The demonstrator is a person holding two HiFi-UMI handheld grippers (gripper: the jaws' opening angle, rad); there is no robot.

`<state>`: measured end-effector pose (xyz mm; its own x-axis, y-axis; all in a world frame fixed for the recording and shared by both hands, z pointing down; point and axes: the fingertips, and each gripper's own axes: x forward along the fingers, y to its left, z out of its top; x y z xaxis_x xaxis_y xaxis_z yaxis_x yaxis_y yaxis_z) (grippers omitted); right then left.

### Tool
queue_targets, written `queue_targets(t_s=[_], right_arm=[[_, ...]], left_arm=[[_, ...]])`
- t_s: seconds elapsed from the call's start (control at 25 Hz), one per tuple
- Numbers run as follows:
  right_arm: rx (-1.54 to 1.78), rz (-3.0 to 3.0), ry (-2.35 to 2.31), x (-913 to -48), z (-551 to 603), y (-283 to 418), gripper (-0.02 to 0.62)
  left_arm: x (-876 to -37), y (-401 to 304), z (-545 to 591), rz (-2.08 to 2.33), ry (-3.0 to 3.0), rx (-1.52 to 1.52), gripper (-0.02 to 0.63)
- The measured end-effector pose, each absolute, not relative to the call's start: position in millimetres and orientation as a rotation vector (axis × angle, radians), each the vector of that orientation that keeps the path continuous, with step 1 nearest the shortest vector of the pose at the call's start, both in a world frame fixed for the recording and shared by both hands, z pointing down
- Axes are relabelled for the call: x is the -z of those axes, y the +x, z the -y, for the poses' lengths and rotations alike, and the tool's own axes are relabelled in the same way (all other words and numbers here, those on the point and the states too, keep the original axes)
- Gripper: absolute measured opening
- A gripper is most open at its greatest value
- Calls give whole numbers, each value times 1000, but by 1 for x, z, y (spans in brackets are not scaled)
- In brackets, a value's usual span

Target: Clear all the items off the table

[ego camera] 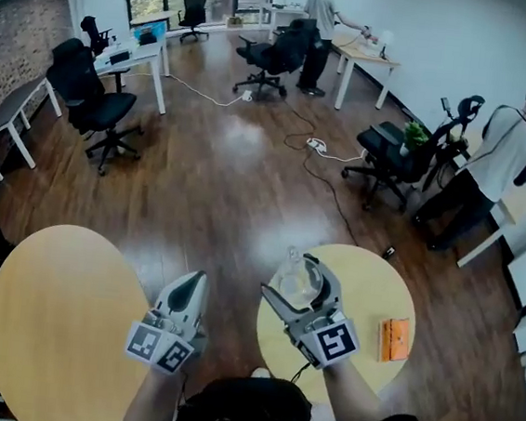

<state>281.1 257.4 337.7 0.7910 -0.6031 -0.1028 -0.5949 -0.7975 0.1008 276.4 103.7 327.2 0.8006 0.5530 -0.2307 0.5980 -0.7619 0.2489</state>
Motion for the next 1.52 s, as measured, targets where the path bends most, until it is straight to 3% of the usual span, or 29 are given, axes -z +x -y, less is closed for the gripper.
queue_targets(t_s=[0.44,0.84,1.52], right_arm=[[137,317,3096,-350,-421,262,405],[-13,-102,3194,-403,-469,237,405],[-297,-56,3303,-545,-486,288,405]], left_arm=[[-349,318,-272,-1414,2434,31,2],[-385,330,-333,-1680,2261,-145,2],[-502,354,-352,-1597,2350,-404,2]])
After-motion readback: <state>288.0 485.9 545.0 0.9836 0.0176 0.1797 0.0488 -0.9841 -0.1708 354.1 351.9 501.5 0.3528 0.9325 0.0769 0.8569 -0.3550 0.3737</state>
